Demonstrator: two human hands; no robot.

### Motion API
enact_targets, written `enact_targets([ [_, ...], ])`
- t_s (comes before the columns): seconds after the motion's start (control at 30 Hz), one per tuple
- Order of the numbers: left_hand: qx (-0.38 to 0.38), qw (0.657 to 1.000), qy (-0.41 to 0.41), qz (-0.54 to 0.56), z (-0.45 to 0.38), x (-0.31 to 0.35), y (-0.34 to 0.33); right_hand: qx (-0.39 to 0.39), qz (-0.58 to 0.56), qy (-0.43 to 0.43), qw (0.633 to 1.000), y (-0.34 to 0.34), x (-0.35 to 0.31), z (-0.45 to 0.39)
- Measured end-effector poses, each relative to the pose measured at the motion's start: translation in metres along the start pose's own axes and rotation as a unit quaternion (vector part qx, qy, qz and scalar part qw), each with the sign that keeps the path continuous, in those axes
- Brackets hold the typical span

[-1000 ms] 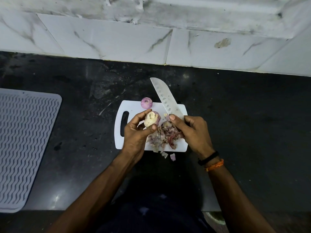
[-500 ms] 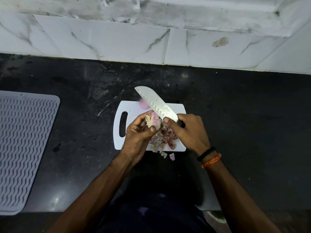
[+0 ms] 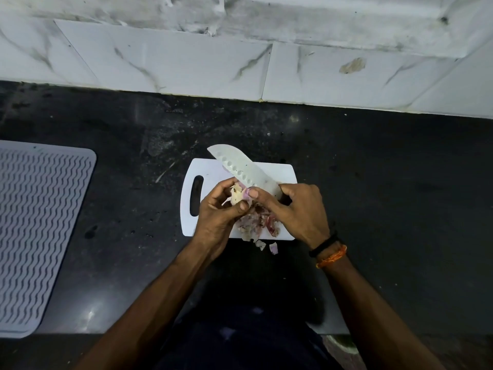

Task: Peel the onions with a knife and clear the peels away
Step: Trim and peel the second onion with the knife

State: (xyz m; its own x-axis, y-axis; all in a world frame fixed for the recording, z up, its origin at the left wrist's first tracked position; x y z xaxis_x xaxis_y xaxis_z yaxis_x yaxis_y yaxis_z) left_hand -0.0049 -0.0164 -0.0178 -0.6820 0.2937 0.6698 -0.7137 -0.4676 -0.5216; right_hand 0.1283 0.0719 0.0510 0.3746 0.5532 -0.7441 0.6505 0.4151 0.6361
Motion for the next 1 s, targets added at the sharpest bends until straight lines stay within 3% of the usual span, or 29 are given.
enact_targets([
  [0.17,-0.008,0.997,-0.004,-0.077,0.003,0.004,0.001,0.022,-0.017,-0.036,0.999,0.008,0.015,0.001],
  [0.4,0.082,0.974,-0.070,-0.198,0.009,0.018,0.001,-0.013,-0.052,-0.056,0.997,0.008,0.017,0.005],
  [0.57,0.128,0.958,-0.075,-0.247,0.008,0.017,0.003,-0.003,-0.029,-0.046,0.998,0.010,0.021,0.011],
  [0.87,0.169,0.957,-0.046,-0.230,0.003,0.012,0.014,0.020,-0.037,-0.042,0.998,0.019,0.023,0.018],
  [1.0,0.153,0.967,-0.049,-0.199,0.003,0.013,0.015,0.038,-0.044,-0.067,0.996,0.026,0.027,0.020],
])
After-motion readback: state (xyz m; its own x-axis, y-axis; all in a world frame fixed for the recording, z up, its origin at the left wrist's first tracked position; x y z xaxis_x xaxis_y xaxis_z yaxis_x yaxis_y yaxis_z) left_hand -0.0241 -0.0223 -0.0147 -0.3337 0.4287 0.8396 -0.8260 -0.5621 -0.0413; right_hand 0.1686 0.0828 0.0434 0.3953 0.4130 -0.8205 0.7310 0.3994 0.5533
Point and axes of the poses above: each hand's wrist, its own z-axis away from the middle knuckle, its own y-axis out of the back of the hand, x = y × z, the point moved 6 cm from there along -z, towards the middle knuckle, and after that the axes turned 15 degrees about y, right-handed, at the moved point
